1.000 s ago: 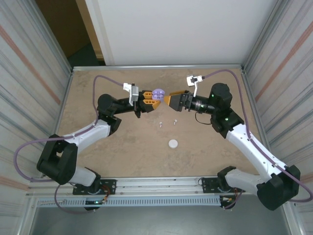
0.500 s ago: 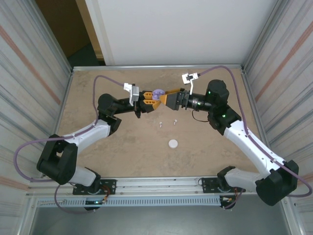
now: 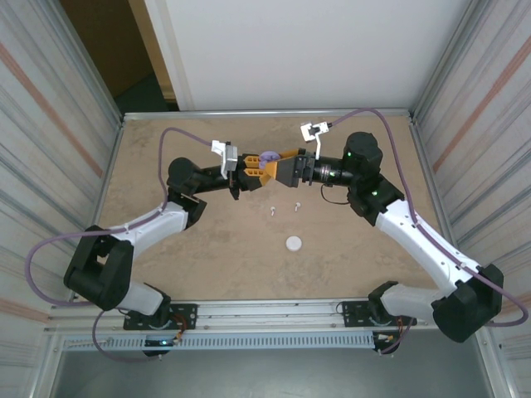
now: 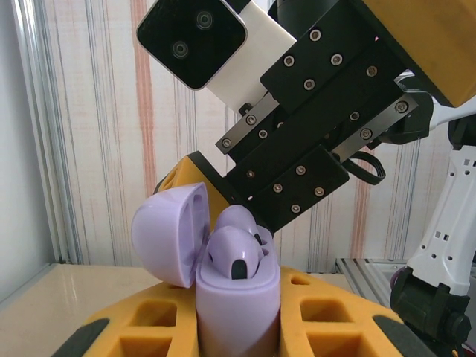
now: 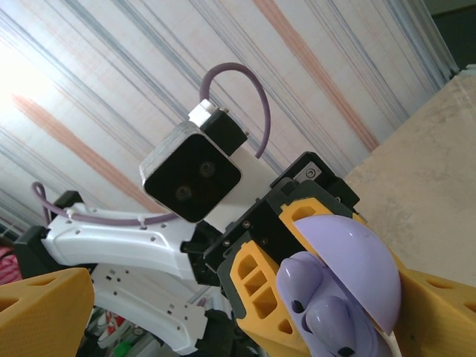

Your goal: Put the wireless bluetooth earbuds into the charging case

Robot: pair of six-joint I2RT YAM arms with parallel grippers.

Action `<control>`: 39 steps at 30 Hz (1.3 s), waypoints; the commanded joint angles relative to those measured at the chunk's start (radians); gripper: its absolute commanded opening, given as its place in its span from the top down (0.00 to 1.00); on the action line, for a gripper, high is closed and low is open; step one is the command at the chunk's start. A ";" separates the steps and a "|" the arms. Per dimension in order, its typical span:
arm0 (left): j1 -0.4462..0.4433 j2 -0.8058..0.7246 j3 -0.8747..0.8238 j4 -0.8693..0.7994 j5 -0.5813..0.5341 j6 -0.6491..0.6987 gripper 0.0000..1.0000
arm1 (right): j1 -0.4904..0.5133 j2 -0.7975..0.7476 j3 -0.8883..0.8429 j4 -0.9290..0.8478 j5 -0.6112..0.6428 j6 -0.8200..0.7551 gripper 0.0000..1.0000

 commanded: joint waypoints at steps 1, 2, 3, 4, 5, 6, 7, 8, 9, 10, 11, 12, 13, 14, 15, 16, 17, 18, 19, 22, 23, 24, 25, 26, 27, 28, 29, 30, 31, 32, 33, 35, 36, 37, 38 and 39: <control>0.013 0.011 0.009 0.006 -0.007 0.008 1.00 | 0.010 -0.002 0.043 0.024 -0.035 -0.033 0.01; 0.015 0.011 0.007 0.007 -0.007 0.007 1.00 | 0.010 -0.002 0.043 0.025 -0.034 -0.033 0.01; 0.016 0.010 0.007 0.008 -0.008 0.009 1.00 | 0.009 -0.002 0.045 0.025 -0.036 -0.034 0.01; 0.018 0.011 0.005 0.006 -0.007 0.008 1.00 | 0.011 -0.002 0.043 0.026 -0.038 -0.036 0.01; 0.020 0.011 0.004 0.006 -0.009 0.008 1.00 | 0.011 -0.003 0.043 0.027 -0.042 -0.038 0.01; 0.021 0.013 0.004 0.008 -0.009 0.008 1.00 | 0.011 -0.004 0.044 0.028 -0.044 -0.040 0.01; 0.022 0.015 0.003 0.007 -0.009 0.008 1.00 | 0.012 -0.005 0.042 0.030 -0.045 -0.045 0.01; 0.022 0.015 0.003 0.007 -0.010 0.007 1.00 | 0.012 -0.009 0.042 0.030 -0.046 -0.047 0.01; 0.023 0.016 0.004 0.008 -0.010 0.006 1.00 | 0.012 -0.011 0.041 0.030 -0.047 -0.050 0.01; 0.024 0.016 0.005 0.007 -0.010 0.004 1.00 | 0.014 -0.014 0.039 0.031 -0.048 -0.054 0.01; 0.024 0.016 0.005 0.007 -0.011 0.005 1.00 | 0.014 -0.016 0.038 0.032 -0.049 -0.056 0.01; 0.026 0.016 0.003 0.007 -0.011 0.006 1.00 | 0.016 -0.019 0.038 0.034 -0.049 -0.060 0.01; 0.026 0.016 0.003 0.007 -0.010 0.005 1.00 | 0.016 -0.021 0.036 0.035 -0.049 -0.063 0.01; 0.026 0.016 0.003 0.005 -0.010 0.005 1.00 | 0.017 -0.023 0.036 0.036 -0.049 -0.067 0.01; 0.026 0.016 0.003 0.005 -0.011 0.005 1.00 | 0.018 -0.026 0.035 0.039 -0.049 -0.071 0.01; 0.027 0.016 0.003 0.005 -0.010 0.005 1.00 | 0.020 -0.028 0.032 0.039 -0.047 -0.075 0.01; 0.026 0.017 0.004 0.005 -0.011 0.005 1.00 | 0.022 -0.029 0.032 0.041 -0.049 -0.078 0.01; 0.026 0.017 0.004 0.004 -0.010 0.006 1.00 | 0.023 -0.030 0.031 0.043 -0.050 -0.081 0.01; 0.027 0.019 0.005 0.002 -0.011 0.007 1.00 | 0.026 -0.033 0.030 0.044 -0.052 -0.086 0.01; 0.027 0.019 0.007 -0.004 -0.011 0.009 1.00 | 0.033 -0.038 0.029 0.046 -0.055 -0.104 0.01; 0.027 0.019 0.006 -0.004 -0.011 0.009 1.00 | 0.034 -0.040 0.028 0.046 -0.053 -0.107 0.01; 0.027 0.021 0.006 -0.006 -0.011 0.009 1.00 | 0.034 -0.042 0.026 0.047 -0.052 -0.112 0.01; 0.027 0.021 0.008 -0.006 -0.011 0.008 1.00 | 0.036 -0.045 0.024 0.048 -0.051 -0.117 0.01; 0.027 0.021 0.009 -0.006 -0.010 0.008 1.00 | 0.035 -0.047 0.021 0.049 -0.048 -0.120 0.01; 0.027 0.021 0.009 -0.007 -0.009 0.009 1.00 | 0.036 -0.051 0.017 0.053 -0.049 -0.123 0.01; 0.027 0.021 0.009 -0.009 -0.010 0.008 1.00 | 0.037 -0.054 0.013 0.059 -0.049 -0.127 0.01; 0.027 0.021 0.008 -0.010 -0.011 0.010 1.00 | 0.039 -0.057 0.007 0.065 -0.049 -0.130 0.01; 0.028 0.021 0.007 -0.012 -0.012 0.013 1.00 | 0.040 -0.063 0.003 0.071 -0.050 -0.136 0.01; 0.027 0.022 0.007 -0.010 -0.010 0.013 1.00 | 0.041 -0.065 0.000 0.073 -0.048 -0.142 0.01; 0.027 0.022 0.009 -0.008 -0.011 0.012 1.00 | 0.043 -0.071 -0.002 0.074 -0.048 -0.150 0.01; 0.028 0.022 0.007 -0.004 -0.010 0.009 1.00 | 0.046 -0.077 -0.006 0.074 -0.046 -0.158 0.01; 0.027 0.024 0.007 0.000 -0.010 0.007 1.00 | 0.045 -0.085 -0.014 0.073 -0.036 -0.167 0.01; 0.027 0.025 0.006 0.002 -0.009 0.005 1.00 | 0.045 -0.089 -0.016 0.072 -0.031 -0.170 0.01; 0.027 0.024 0.007 0.002 -0.009 0.004 1.00 | 0.046 -0.090 -0.019 0.068 -0.028 -0.172 0.01; 0.027 0.024 0.007 0.003 -0.009 0.003 1.00 | 0.046 -0.090 -0.019 0.063 -0.023 -0.174 0.01; 0.028 0.023 0.007 0.003 -0.009 0.003 1.00 | 0.046 -0.091 -0.016 0.057 -0.019 -0.175 0.01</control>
